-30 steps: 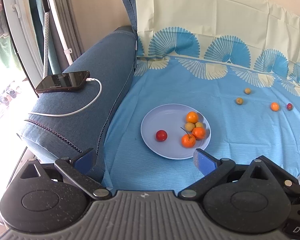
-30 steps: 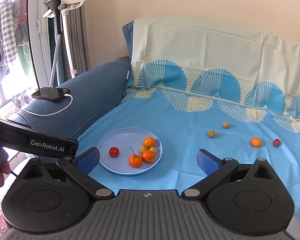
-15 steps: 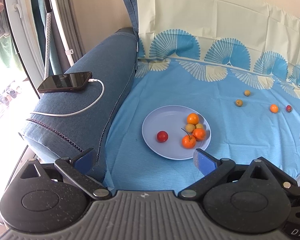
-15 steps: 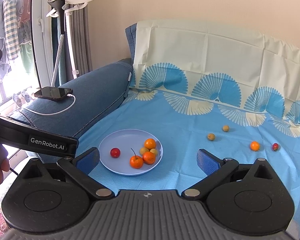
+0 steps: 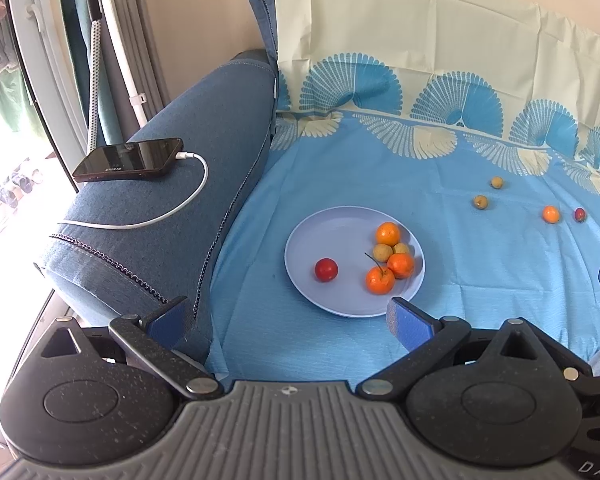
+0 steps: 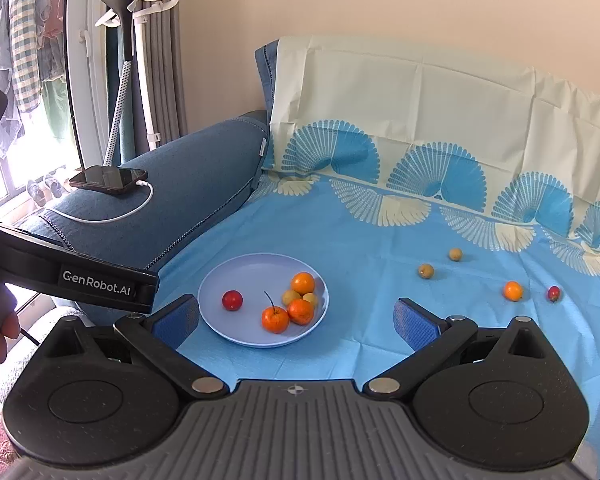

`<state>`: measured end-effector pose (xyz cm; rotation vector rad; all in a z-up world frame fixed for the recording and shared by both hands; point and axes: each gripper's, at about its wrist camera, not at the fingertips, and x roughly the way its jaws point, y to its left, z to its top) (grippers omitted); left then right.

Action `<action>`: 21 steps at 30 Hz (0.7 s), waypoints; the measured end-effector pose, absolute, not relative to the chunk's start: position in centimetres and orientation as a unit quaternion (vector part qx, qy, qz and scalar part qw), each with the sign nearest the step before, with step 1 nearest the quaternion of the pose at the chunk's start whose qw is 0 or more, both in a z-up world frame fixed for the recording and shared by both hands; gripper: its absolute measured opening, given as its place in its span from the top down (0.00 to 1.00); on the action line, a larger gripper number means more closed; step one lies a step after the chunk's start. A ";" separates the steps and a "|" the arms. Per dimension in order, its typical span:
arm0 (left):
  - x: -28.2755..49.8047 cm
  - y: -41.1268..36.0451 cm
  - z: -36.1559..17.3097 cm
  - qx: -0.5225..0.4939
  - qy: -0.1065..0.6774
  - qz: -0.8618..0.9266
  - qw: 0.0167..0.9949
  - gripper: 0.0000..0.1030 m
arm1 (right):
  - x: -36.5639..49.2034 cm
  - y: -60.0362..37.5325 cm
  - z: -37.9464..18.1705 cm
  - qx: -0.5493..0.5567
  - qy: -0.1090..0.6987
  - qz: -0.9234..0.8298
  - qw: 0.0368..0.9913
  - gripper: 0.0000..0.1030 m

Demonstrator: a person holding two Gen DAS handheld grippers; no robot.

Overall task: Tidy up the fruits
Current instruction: 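Lift both open tools and hold them above the plate, then grasp a tan fruit with the left tool while the right tool grasps a red tomato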

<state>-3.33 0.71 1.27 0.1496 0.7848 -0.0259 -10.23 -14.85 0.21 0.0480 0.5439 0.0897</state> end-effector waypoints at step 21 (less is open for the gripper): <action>-1.0 -0.1 -0.2 0.078 0.405 -0.004 0.911 0.00 | -8.2 -15.4 -1.4 0.037 0.296 0.045 0.954 0.01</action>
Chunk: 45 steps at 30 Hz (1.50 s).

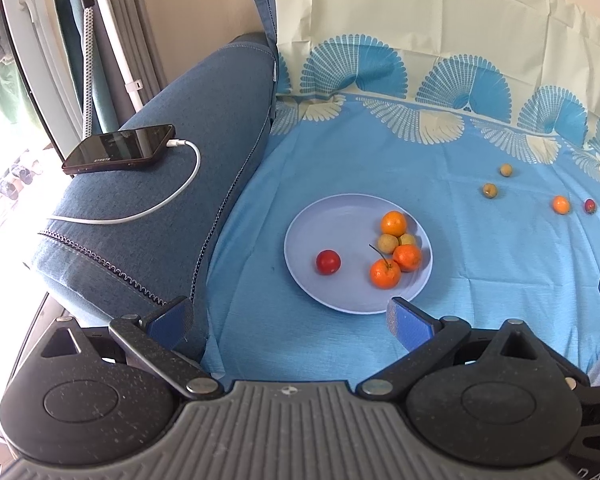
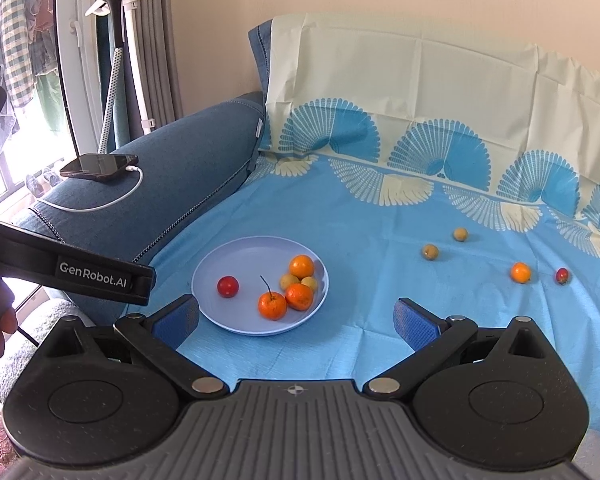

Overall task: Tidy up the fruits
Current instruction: 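Grasp a tan fruit with the left tool while the right tool grasps a red tomato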

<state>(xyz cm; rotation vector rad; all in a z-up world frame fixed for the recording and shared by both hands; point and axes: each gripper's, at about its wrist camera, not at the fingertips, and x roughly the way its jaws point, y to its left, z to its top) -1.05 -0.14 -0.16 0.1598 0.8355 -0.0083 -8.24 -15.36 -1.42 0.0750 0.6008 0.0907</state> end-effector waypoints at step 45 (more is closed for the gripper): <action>24.1 -30.1 -12.6 0.166 0.451 -0.126 0.868 0.00 | 3.7 -49.8 -14.7 0.156 0.285 -0.314 0.892 0.01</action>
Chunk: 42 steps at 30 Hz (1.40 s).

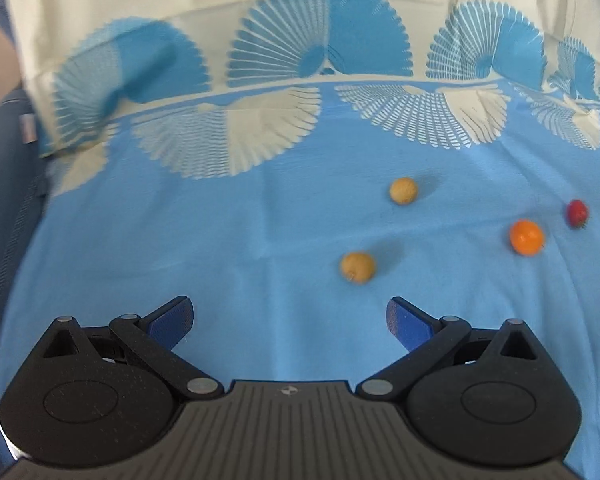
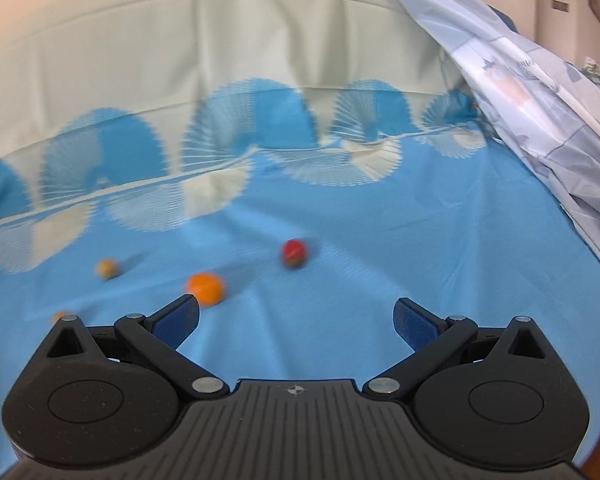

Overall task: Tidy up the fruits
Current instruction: 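Grasp a tan fruit with the left tool while the right tool grasps a red tomato, then carry the tan fruit and red tomato in both tools toward the plate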

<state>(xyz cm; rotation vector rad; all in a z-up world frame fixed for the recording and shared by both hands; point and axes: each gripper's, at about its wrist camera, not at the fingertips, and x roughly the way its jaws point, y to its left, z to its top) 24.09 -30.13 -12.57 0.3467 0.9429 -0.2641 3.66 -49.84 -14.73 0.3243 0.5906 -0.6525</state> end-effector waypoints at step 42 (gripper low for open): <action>17.6 -27.3 -5.9 0.137 0.458 -0.159 0.864 0.70 | 4.6 -48.8 -12.1 0.139 0.258 -0.230 0.928 0.71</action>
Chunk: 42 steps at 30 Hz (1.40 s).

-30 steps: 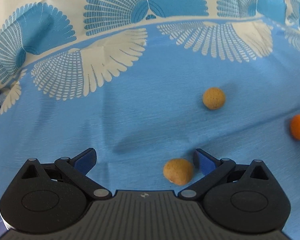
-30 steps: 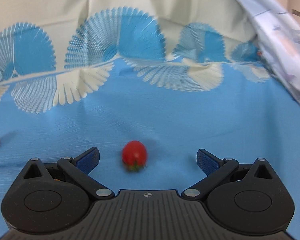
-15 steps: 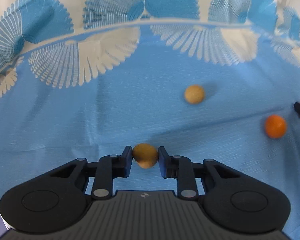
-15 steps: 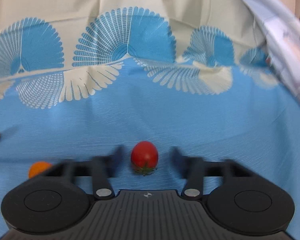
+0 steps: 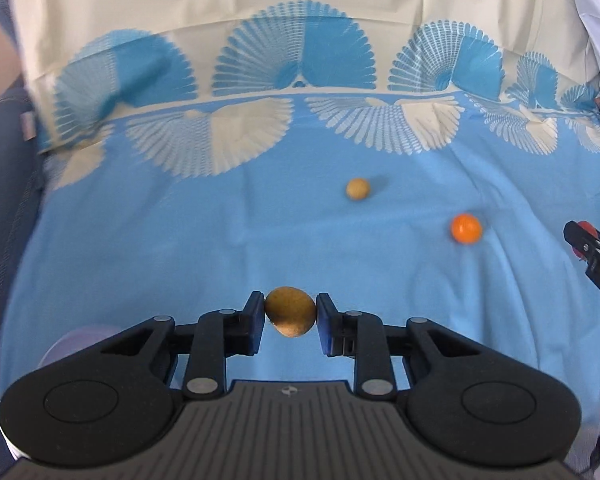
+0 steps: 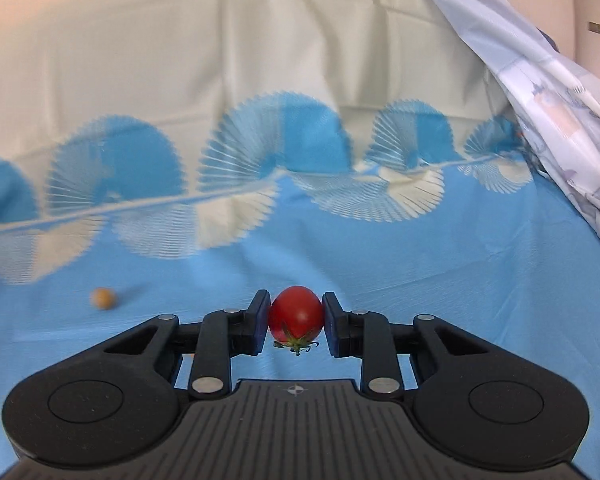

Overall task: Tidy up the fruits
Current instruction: 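Carry the tan fruit and red tomato in both tools toward the plate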

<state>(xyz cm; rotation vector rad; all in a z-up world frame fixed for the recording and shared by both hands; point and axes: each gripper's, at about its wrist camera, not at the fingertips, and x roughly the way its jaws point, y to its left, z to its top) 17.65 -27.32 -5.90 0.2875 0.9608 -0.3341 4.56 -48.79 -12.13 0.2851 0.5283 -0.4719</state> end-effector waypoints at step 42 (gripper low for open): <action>-5.4 0.1 3.6 0.039 0.409 -0.055 0.910 0.70 | -13.1 -16.3 1.4 0.042 0.241 0.082 0.966 0.71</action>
